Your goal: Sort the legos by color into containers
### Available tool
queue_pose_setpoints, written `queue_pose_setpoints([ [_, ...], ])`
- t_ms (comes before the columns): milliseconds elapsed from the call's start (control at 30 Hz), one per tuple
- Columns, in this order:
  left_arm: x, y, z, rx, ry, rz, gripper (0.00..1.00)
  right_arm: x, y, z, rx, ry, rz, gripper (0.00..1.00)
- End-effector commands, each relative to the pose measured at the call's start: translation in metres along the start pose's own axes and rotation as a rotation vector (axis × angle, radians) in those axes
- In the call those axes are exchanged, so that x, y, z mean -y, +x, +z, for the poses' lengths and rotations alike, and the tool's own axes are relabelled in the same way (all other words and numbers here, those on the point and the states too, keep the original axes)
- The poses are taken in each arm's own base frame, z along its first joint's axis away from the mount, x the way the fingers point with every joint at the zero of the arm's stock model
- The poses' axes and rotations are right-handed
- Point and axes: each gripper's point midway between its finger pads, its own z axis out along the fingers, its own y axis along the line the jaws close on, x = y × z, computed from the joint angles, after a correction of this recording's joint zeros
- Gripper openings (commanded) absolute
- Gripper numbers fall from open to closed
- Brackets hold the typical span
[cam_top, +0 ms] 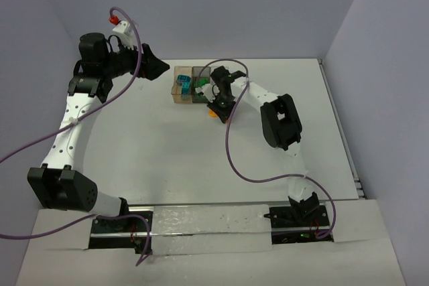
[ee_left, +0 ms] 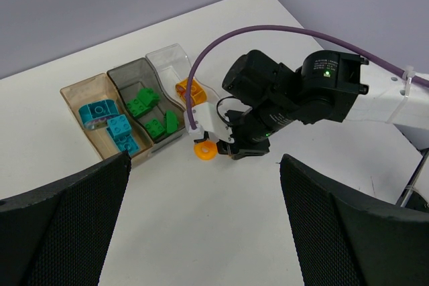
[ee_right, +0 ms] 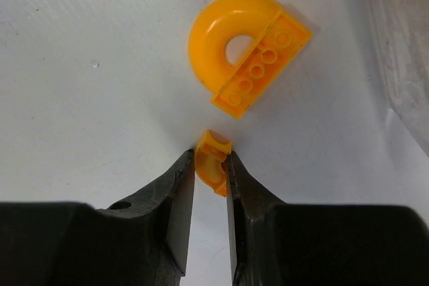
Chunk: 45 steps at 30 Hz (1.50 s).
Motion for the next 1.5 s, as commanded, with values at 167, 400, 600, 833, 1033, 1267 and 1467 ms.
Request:
queue_pose_setpoints([
  [167,0.011,-0.025,-0.010,0.057,0.016,0.048,0.99,-0.037,-0.013,-0.044,0.059,-0.059,-0.018,0.00],
  [400,0.011,-0.024,-0.009,0.057,0.019,0.051,0.99,-0.026,-0.066,-0.112,0.248,0.012,-0.008,0.00],
  [600,0.012,-0.025,-0.009,0.063,0.026,0.041,0.99,0.017,-0.108,-0.134,0.388,0.159,0.069,0.00],
  [833,0.012,-0.022,-0.011,0.061,0.019,0.044,0.99,0.066,-0.120,-0.123,0.457,0.267,0.189,0.00],
  [1033,0.011,-0.021,-0.010,0.060,0.016,0.045,0.99,0.083,-0.125,-0.111,0.476,0.283,0.203,0.00],
  [1267,0.009,-0.021,-0.008,0.053,0.013,0.042,0.99,0.096,-0.132,-0.093,0.491,0.288,0.203,0.11],
  [1467,0.006,-0.018,-0.007,0.043,0.005,0.045,0.99,0.097,-0.131,-0.085,0.484,0.280,0.203,0.50],
])
